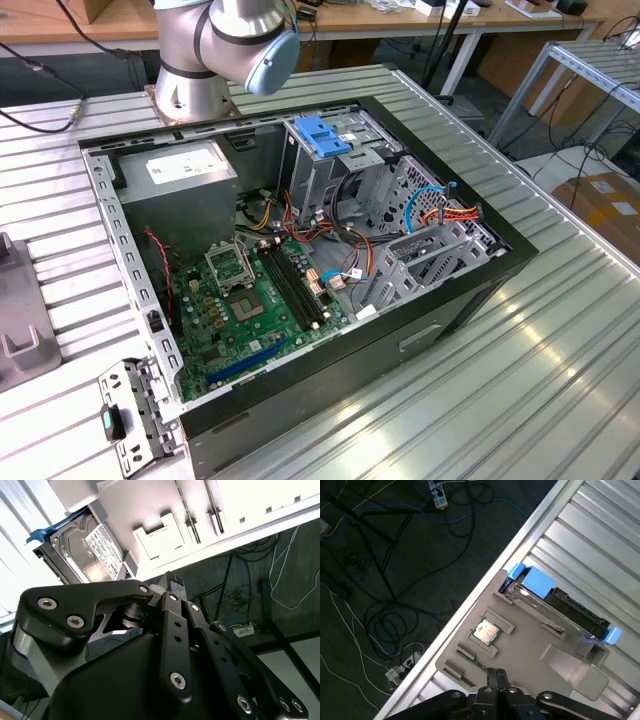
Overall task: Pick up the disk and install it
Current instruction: 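Pick up the disk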
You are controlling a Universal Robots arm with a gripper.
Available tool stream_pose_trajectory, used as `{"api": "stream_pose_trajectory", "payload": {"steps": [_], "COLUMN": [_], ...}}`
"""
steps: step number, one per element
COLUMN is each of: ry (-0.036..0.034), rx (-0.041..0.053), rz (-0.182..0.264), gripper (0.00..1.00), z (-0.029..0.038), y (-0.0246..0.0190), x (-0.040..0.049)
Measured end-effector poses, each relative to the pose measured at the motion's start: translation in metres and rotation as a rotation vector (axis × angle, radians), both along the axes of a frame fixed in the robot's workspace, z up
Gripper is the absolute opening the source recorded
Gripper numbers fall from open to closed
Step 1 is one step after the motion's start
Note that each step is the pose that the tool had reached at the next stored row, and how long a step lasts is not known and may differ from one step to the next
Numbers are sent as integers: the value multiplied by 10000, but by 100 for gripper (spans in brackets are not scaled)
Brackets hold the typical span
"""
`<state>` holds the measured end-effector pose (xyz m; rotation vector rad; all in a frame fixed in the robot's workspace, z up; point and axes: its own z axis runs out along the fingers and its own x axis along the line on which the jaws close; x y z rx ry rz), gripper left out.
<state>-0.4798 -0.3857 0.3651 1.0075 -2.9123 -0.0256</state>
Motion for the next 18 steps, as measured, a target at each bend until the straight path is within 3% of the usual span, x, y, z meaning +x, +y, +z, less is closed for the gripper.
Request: {"api": "stream_pose_trajectory", "payload": {"steps": [18], "ry": [0], "rx": [0], "rz": [1280], "gripper": [10], "z": [0], "y": [0], "x": [0]}}
